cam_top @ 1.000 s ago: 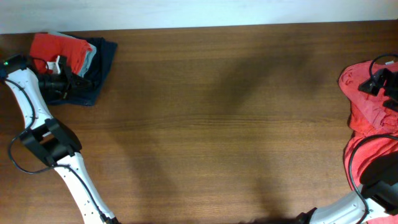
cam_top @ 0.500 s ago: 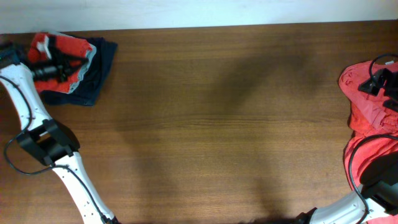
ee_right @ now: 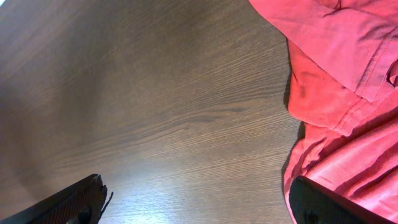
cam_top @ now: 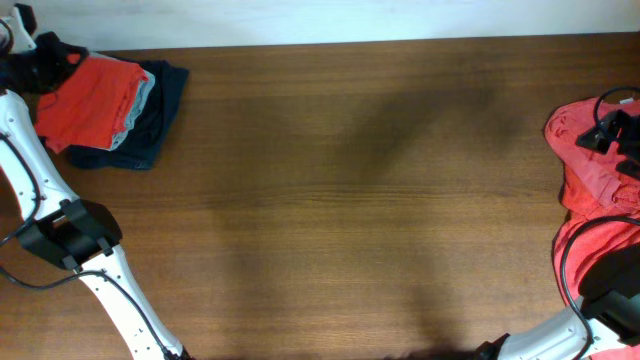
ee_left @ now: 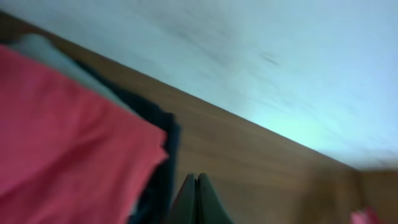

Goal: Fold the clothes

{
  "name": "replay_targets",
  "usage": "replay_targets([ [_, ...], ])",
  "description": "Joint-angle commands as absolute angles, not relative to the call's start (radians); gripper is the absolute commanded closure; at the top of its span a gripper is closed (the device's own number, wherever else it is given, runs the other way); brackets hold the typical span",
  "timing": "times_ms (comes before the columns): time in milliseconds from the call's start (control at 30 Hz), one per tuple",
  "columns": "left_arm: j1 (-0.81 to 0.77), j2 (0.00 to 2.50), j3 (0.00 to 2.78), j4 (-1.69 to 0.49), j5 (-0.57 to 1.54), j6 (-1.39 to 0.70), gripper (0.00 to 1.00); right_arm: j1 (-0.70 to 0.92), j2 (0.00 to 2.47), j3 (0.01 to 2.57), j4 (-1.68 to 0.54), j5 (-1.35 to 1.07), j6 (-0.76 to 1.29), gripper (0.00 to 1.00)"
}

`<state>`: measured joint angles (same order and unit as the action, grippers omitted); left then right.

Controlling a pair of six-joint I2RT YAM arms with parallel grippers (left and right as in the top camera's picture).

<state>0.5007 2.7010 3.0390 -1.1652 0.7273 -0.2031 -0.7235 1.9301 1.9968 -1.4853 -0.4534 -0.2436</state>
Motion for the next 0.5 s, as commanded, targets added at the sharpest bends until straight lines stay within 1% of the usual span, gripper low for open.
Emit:
replay_targets([
  [0, 0.507, 2.718, 3.038, -1.148, 0.55, -0.22, 1.0, -0.724, 1.92, 2.001, -1.485, -0.455, -0.245, 0.01],
  [233, 0.512, 2.761, 3.034, -1.126, 0.424, -0.22, 1.0, -0.724, 1.92, 2.001, -1.485, -0.455, -0.245, 0.01],
  [467, 0.554, 2.811, 3.032, -1.114, 0.412, -0.243, 1.0, -0.724, 1.92, 2.001, -1.485, -0.455, -0.245, 0.01],
])
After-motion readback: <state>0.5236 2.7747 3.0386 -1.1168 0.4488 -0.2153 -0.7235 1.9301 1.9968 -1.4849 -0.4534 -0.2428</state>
